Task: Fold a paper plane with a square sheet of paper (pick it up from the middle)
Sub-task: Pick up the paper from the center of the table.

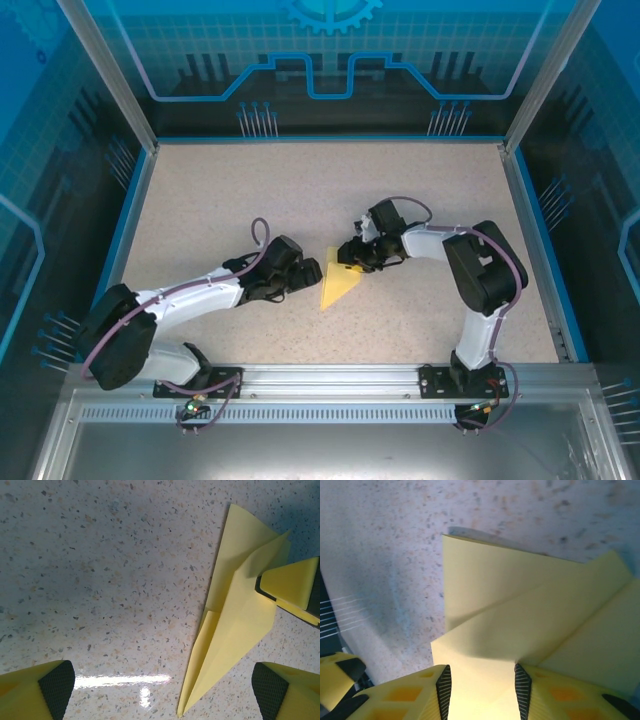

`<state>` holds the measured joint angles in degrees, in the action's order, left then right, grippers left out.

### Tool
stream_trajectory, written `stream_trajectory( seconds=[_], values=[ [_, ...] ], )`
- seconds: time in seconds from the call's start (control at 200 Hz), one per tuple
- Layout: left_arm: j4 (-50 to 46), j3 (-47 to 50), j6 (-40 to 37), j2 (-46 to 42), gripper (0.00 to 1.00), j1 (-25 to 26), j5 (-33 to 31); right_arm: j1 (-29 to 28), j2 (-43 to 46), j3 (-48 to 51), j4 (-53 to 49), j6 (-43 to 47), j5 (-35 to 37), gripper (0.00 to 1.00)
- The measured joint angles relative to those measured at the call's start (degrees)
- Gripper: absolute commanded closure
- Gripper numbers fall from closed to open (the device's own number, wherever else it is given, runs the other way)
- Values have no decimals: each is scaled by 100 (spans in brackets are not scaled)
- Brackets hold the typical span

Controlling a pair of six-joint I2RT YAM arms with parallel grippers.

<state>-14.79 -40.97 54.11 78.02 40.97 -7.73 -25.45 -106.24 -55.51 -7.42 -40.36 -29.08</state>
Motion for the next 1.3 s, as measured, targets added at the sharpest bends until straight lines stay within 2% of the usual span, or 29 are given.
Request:
stream_trajectory(
  seconds=[0.12, 0.29, 0.66, 1.005, 1.18, 1.3],
  values=[
    [2, 0, 2, 0, 5, 0, 0, 7, 256, 33, -225, -17, 343, 55],
    [0, 0, 0, 0, 5, -4, 0, 9, 315, 7, -372, -22, 476, 55],
    [0, 0, 7, 0, 4, -22, 2, -2, 175, -85, -404, -133, 400, 52],
    [0, 0, 48, 0, 4, -26, 0, -96, 50, -81, 46, -535, 76, 53],
    [0, 0, 107, 0, 4, -37, 2, -129, -44, -63, 297, -638, -136, 57],
    [13, 35, 129, 0, 4, -63, 9, -184, -52, -20, 439, -557, -275, 65]
  ],
)
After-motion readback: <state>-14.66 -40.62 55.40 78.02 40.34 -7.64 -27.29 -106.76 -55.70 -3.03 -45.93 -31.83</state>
